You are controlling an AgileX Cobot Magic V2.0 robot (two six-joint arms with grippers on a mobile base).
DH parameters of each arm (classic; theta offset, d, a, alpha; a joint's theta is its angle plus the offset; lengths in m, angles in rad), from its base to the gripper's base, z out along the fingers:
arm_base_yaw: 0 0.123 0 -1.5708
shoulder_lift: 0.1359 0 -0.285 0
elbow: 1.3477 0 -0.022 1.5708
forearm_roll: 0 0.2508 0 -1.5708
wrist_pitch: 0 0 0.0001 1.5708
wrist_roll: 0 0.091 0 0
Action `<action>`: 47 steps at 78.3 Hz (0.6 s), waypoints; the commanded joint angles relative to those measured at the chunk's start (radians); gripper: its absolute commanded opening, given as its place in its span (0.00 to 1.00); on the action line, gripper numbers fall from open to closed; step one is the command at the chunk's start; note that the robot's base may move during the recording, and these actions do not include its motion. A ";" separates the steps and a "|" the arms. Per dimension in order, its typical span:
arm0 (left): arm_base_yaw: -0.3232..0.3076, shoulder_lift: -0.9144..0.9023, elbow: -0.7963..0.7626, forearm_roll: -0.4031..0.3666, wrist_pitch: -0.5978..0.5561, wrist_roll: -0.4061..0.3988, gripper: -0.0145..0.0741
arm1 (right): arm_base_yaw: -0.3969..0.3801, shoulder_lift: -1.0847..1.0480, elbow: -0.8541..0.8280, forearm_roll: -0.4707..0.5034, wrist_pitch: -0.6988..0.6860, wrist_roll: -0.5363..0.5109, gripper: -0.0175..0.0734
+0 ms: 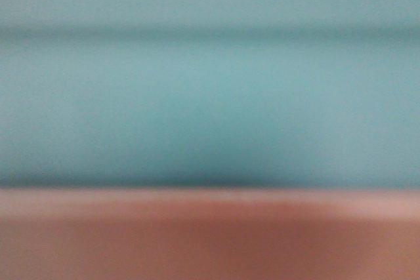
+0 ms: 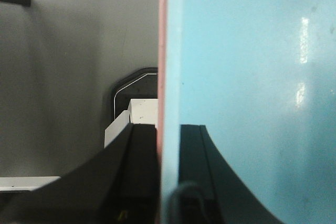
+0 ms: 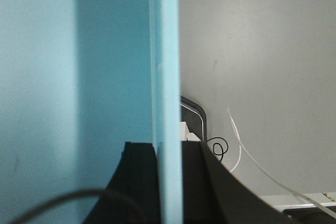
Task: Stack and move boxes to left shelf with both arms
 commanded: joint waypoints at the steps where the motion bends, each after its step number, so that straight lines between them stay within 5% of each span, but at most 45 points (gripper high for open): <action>1: -0.019 -0.033 -0.044 -0.067 0.049 0.002 0.16 | 0.008 -0.030 -0.044 0.009 -0.068 0.007 0.25; 47: -0.019 -0.033 -0.044 -0.067 0.049 0.002 0.16 | 0.008 -0.030 -0.044 0.009 -0.068 0.007 0.25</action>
